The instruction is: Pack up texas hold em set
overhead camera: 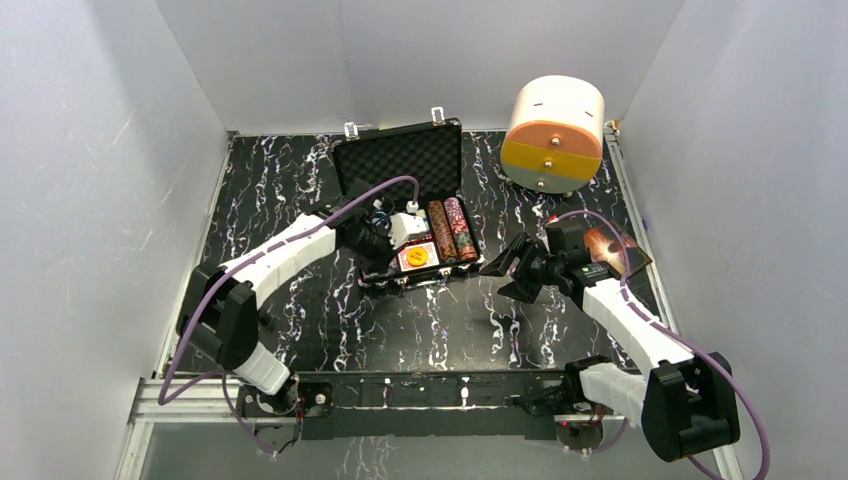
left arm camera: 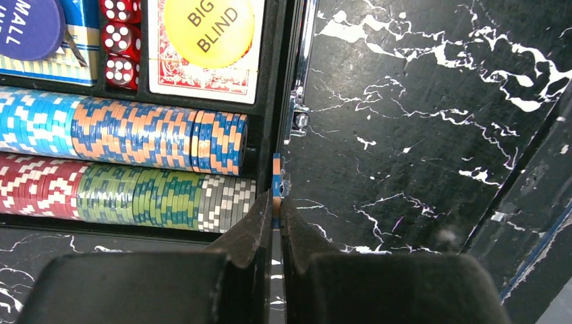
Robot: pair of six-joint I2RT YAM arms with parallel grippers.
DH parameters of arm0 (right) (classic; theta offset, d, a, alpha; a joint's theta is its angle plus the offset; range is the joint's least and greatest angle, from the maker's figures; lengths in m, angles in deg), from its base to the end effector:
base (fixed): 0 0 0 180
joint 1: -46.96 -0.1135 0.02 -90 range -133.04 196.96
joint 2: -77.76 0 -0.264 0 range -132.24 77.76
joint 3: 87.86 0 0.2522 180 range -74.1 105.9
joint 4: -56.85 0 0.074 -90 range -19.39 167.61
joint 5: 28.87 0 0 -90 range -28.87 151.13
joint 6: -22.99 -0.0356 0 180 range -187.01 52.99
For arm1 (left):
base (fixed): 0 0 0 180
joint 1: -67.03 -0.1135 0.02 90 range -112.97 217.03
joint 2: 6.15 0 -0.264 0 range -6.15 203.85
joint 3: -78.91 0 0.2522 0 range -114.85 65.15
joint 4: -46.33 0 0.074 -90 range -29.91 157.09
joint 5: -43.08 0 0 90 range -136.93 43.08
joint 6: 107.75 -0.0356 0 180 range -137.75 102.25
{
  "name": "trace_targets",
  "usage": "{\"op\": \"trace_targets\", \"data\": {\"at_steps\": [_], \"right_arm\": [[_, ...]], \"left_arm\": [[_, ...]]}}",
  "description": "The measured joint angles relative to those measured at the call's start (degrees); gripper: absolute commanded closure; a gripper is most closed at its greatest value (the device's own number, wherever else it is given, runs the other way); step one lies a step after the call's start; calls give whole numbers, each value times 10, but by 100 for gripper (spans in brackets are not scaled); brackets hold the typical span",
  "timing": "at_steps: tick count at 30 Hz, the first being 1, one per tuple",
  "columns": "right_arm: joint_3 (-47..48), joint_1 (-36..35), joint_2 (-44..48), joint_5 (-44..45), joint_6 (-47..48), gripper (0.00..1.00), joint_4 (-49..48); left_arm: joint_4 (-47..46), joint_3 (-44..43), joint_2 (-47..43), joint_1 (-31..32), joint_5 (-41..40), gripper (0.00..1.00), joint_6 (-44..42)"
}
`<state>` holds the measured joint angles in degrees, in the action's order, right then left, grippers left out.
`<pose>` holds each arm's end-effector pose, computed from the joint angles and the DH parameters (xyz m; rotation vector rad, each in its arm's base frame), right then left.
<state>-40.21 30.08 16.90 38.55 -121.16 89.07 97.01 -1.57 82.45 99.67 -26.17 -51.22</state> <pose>0.1989 0.0746 0.2103 0.6147 2.4732 1.0174 0.2617 -0.1826 0.2500 1.5052 2.0732 -0.4633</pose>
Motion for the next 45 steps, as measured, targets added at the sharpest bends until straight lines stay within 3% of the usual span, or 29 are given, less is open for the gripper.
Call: {"op": "trace_targets", "data": {"at_steps": [17,28,42,45], "right_arm": [[-4,0,-3,-1,2,24,-5],[-9,0,-11,-1,5,23,-6],[-3,0,-18,14,27,23,5],[22,0,-34,47,52,25,24]], "left_arm": [[4,-64,92,0,-34,100,-4],[22,-79,119,2,-61,78,-6],[15,-100,110,1,-64,83,14],[5,-101,78,0,-63,73,40]]}}
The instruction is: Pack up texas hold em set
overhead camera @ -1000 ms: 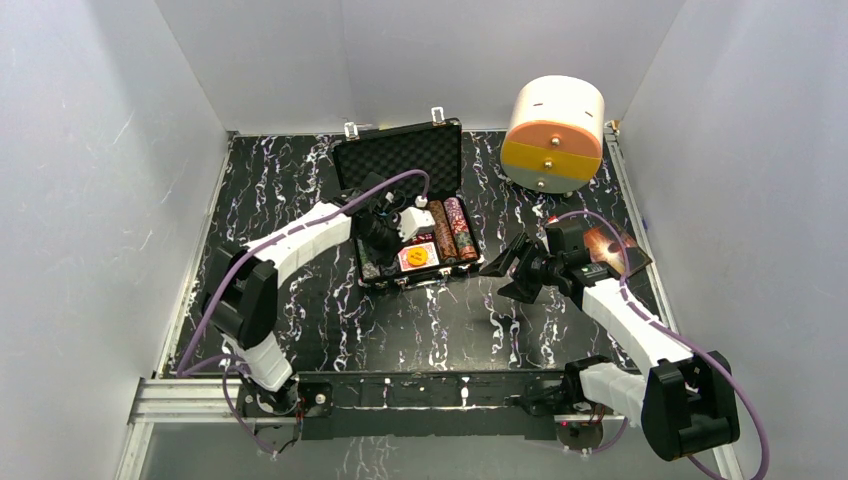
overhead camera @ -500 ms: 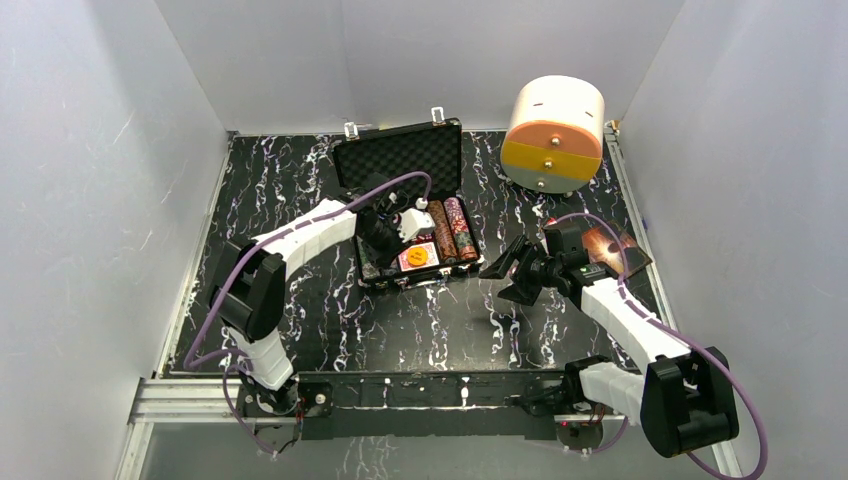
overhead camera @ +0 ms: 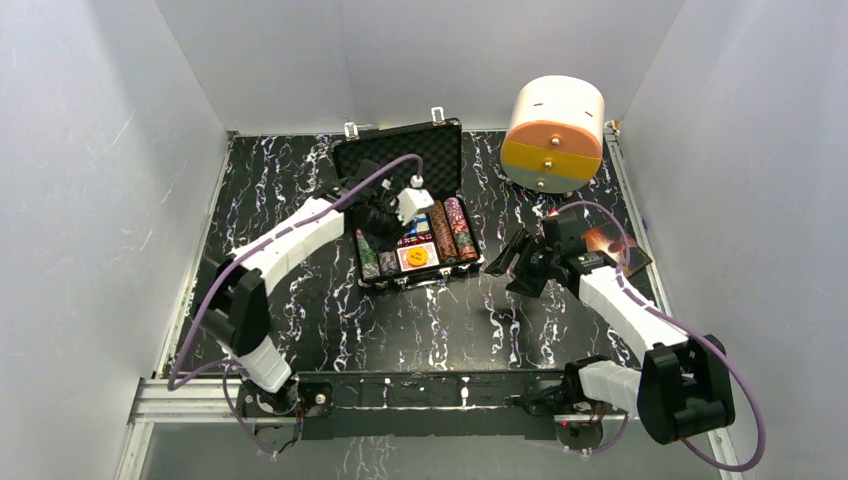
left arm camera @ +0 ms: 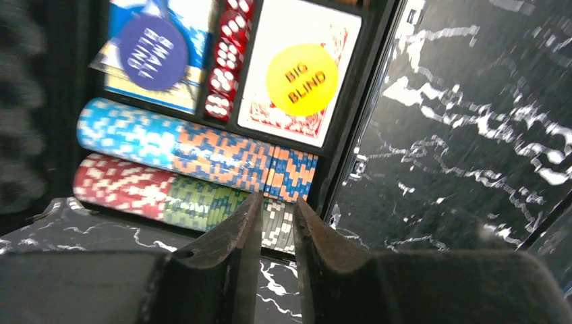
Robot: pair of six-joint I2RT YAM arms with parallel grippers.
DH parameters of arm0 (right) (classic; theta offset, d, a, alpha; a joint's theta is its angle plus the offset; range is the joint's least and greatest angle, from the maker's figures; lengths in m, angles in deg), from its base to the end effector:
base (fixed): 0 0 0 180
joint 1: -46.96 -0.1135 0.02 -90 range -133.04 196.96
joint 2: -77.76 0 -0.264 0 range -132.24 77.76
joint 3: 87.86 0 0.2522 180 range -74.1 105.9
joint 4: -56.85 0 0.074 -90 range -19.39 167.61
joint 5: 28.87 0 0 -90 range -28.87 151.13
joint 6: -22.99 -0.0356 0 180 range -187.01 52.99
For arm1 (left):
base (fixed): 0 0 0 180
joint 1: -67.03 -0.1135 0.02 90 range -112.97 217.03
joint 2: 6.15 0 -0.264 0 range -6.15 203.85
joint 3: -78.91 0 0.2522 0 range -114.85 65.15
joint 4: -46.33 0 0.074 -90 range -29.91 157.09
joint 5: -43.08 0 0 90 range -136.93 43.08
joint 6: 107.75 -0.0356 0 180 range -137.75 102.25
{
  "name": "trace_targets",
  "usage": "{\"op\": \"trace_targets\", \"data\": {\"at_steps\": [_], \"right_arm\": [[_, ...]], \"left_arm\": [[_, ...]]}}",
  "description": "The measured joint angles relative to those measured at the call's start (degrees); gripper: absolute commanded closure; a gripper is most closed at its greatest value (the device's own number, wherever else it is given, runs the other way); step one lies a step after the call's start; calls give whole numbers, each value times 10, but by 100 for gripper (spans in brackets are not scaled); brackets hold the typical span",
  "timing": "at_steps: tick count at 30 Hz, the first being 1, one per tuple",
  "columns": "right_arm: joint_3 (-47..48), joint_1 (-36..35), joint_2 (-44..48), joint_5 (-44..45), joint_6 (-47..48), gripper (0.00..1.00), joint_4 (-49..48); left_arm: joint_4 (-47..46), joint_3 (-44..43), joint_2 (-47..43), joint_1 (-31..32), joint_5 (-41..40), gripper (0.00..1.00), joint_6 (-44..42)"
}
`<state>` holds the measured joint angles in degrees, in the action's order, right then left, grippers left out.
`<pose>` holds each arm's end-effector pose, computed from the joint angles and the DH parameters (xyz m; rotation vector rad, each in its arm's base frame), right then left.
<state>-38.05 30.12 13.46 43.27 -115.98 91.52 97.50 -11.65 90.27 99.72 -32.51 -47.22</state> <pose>0.2076 0.0743 0.2067 0.5675 2.5148 0.8600 0.2977 -0.2016 0.2591 1.3999 2.1374 -0.3439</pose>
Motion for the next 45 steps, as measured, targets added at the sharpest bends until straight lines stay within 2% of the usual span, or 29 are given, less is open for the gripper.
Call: {"op": "trace_targets", "data": {"at_steps": [4,6,8,13,15,16,22,28,40,44,45], "right_arm": [[49,1,-50,57,30,28,19],[76,2,-82,93,50,27,33],[109,2,-118,135,77,22,54],[150,3,-157,217,144,20,75],[154,3,-164,241,163,21,81],[157,3,-170,251,170,21,84],[202,4,-252,313,184,29,106],[215,19,-284,334,174,30,112],[218,34,-323,327,171,30,102],[220,34,-326,321,178,34,98],[220,34,-327,320,179,39,96]], "left_arm": [[-48,2,-71,-1,-1,61,56],[-95,19,-118,-1,-4,51,97],[-158,67,-186,-1,-28,34,157],[-263,205,-329,-3,-145,19,342],[-285,259,-368,-4,-189,3,411],[-287,278,-381,-4,-209,2,440],[-270,323,-419,-4,-268,2,551],[-271,329,-436,-4,-259,2,572],[-277,350,-392,-4,-229,2,613],[-282,351,-385,-4,-224,2,621],[-283,351,-384,-4,-223,2,622]]}}
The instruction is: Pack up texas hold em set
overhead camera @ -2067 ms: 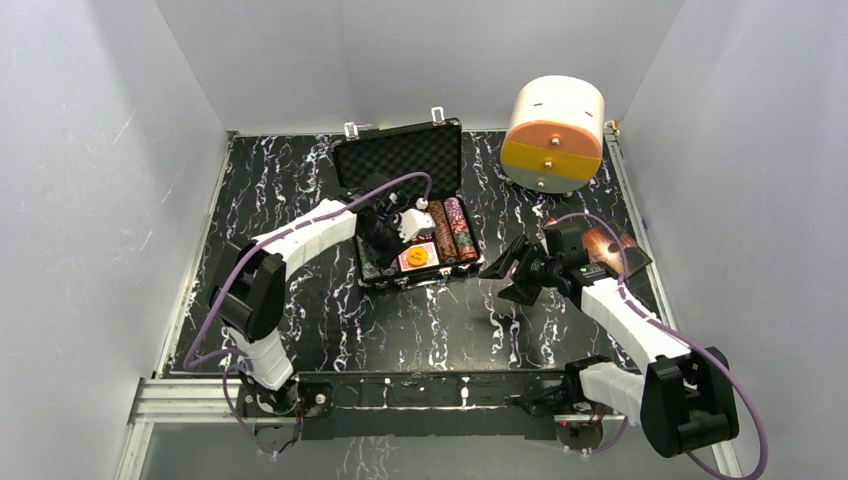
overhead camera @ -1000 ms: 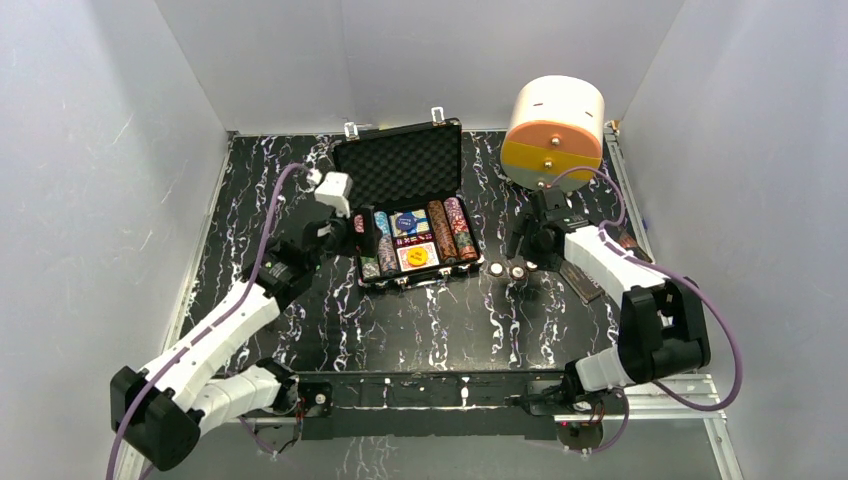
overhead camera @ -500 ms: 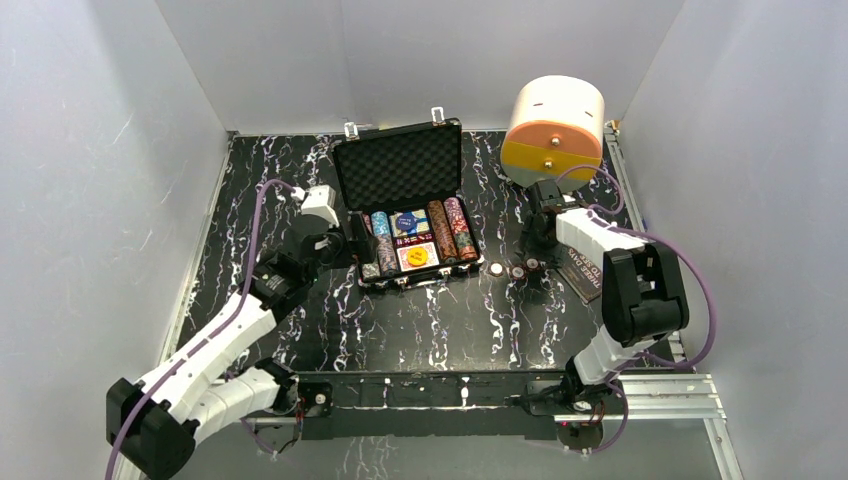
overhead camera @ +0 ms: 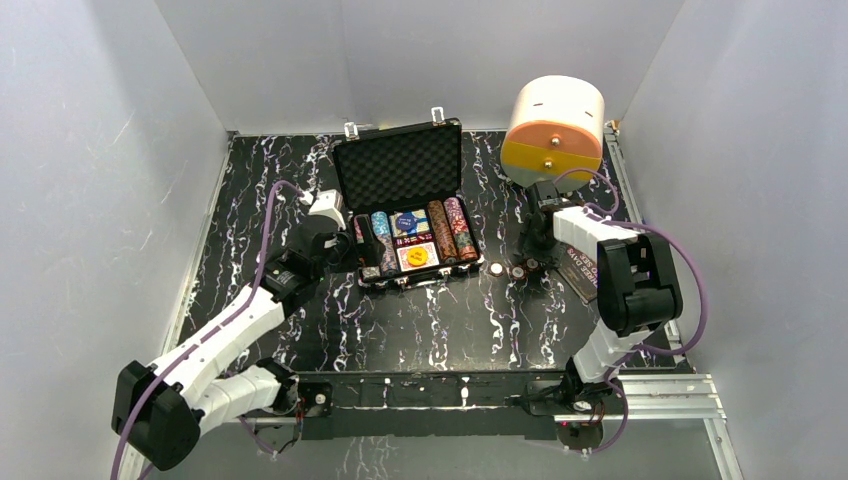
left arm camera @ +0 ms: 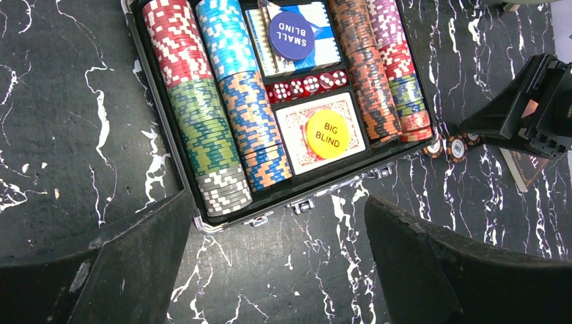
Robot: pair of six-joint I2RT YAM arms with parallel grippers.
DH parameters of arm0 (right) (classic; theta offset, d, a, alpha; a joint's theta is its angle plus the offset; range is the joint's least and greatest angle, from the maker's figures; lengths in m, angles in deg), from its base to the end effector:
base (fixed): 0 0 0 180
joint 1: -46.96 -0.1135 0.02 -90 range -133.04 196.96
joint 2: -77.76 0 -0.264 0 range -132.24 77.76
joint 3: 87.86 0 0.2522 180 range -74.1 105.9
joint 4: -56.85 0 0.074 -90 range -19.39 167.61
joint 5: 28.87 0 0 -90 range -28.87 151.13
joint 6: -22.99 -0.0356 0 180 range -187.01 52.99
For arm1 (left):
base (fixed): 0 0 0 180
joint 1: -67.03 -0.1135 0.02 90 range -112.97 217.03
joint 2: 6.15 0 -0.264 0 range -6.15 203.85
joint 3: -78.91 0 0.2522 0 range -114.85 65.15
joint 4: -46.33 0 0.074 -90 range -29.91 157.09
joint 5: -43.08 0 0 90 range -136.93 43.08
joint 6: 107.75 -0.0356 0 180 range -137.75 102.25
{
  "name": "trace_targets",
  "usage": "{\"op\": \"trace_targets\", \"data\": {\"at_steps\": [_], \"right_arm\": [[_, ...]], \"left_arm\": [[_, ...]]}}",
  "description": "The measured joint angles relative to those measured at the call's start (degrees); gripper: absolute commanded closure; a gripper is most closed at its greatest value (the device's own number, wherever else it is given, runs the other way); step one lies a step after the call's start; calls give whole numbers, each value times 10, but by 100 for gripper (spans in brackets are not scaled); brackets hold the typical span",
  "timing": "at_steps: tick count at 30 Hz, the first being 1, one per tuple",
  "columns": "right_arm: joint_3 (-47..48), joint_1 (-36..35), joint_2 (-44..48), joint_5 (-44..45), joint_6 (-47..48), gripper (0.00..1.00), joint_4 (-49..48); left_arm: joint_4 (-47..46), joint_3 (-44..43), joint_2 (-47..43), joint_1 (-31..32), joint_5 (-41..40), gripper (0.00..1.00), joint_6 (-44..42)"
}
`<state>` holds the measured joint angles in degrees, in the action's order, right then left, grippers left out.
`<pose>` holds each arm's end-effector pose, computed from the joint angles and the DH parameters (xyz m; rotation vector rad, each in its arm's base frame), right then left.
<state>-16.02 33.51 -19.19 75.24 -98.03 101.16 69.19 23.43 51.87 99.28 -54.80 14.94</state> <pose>0.3117 0.0656 0.1669 0.4750 2.6741 -0.1245 0.1978 -0.1190 0.2794 -0.0974 2.0561 -0.5784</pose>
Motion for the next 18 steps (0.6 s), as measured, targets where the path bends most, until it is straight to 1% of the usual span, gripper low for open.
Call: {"op": "trace_targets", "data": {"at_steps": [2,3,8,18], "right_arm": [[2,0,-2,-3,2,47,-2],[3,0,-4,-5,3,49,-4],[6,0,-8,-4,11,54,-10],[5,0,1,-3,18,49,-7]], "left_arm": [[-1,0,2,0,1,2,2],[-1,0,3,0,2,2,3],[-1,0,8,0,4,2,7],[-3,0,16,0,9,2,10]]}}
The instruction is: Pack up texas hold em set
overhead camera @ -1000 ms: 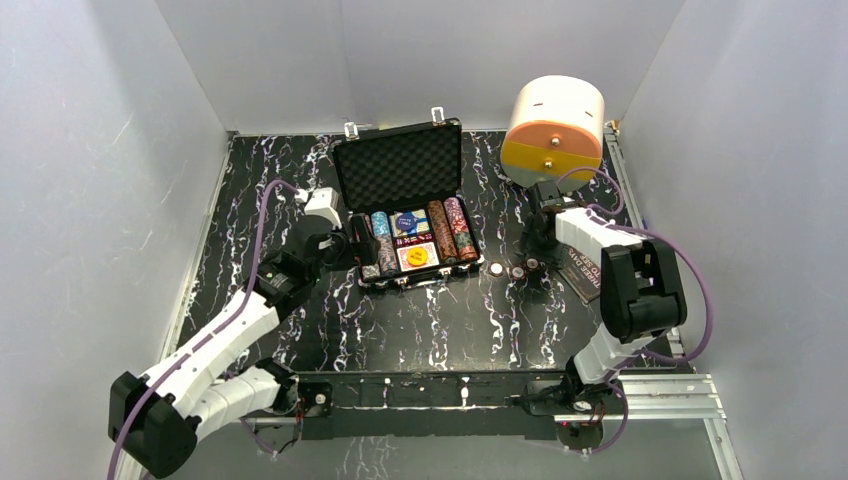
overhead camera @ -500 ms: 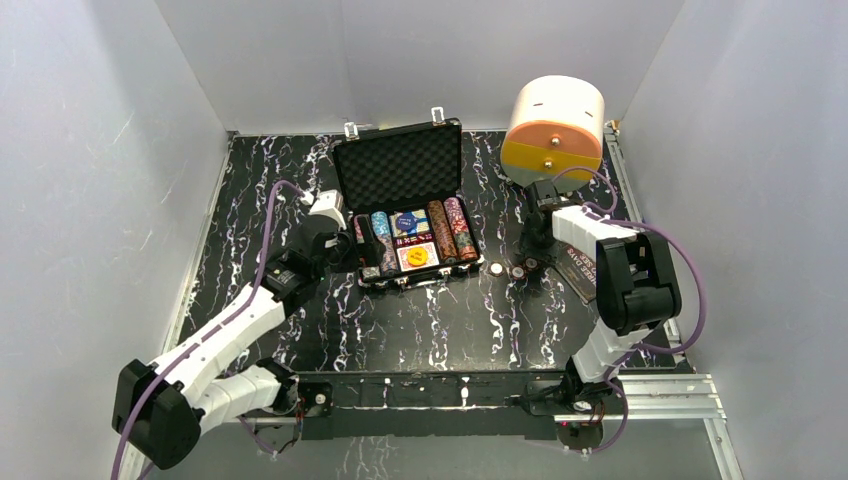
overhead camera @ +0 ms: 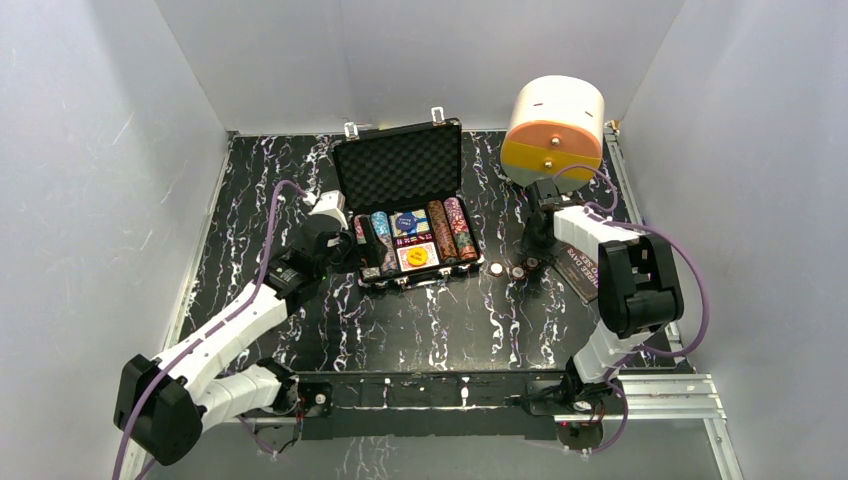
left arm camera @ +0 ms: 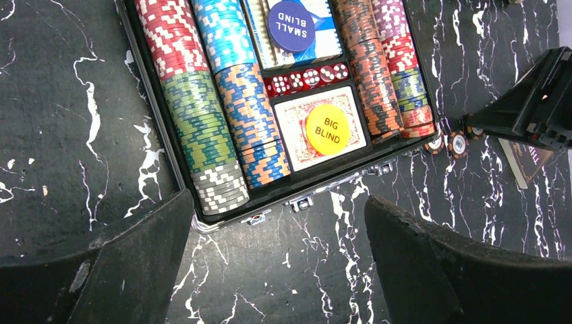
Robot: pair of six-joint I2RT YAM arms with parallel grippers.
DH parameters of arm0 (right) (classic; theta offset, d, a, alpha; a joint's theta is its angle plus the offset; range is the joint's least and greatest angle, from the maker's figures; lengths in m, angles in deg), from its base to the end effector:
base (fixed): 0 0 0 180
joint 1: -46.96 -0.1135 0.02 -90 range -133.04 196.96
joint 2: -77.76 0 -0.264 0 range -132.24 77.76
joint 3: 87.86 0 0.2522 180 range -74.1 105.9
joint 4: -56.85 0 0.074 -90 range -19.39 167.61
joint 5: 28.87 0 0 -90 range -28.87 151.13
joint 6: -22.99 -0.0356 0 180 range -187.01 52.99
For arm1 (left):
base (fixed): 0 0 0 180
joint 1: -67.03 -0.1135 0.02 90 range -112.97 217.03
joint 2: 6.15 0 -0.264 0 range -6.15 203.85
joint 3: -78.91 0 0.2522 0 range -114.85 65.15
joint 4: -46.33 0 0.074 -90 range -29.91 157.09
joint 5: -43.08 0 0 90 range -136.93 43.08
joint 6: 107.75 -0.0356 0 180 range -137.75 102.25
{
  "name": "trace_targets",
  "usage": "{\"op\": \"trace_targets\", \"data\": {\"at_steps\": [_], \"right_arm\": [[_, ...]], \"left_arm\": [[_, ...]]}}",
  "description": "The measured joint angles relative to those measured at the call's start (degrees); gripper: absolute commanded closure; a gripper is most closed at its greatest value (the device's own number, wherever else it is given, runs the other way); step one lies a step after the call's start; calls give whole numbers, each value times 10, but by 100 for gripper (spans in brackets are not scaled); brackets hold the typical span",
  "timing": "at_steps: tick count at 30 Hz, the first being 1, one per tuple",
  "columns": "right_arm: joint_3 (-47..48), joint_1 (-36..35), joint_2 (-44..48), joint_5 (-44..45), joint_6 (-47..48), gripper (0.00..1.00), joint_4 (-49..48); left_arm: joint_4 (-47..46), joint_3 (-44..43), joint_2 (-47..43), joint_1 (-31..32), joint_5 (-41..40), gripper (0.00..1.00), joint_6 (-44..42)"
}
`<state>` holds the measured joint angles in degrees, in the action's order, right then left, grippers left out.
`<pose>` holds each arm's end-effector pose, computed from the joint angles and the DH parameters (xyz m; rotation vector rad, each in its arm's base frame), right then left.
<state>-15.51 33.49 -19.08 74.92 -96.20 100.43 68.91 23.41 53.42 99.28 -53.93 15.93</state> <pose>0.3146 0.0666 0.1704 0.4315 2.6634 -0.1137 0.2015 -0.1220 0.2742 -0.1047 2.0823 -0.5924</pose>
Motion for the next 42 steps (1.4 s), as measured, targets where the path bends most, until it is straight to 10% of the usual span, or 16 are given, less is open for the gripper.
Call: {"op": "trace_targets", "data": {"at_steps": [42], "right_arm": [[-63,-69,66,-17,-4,46,-14]], "left_arm": [[-13,0,4,0,6,2,4]]}}
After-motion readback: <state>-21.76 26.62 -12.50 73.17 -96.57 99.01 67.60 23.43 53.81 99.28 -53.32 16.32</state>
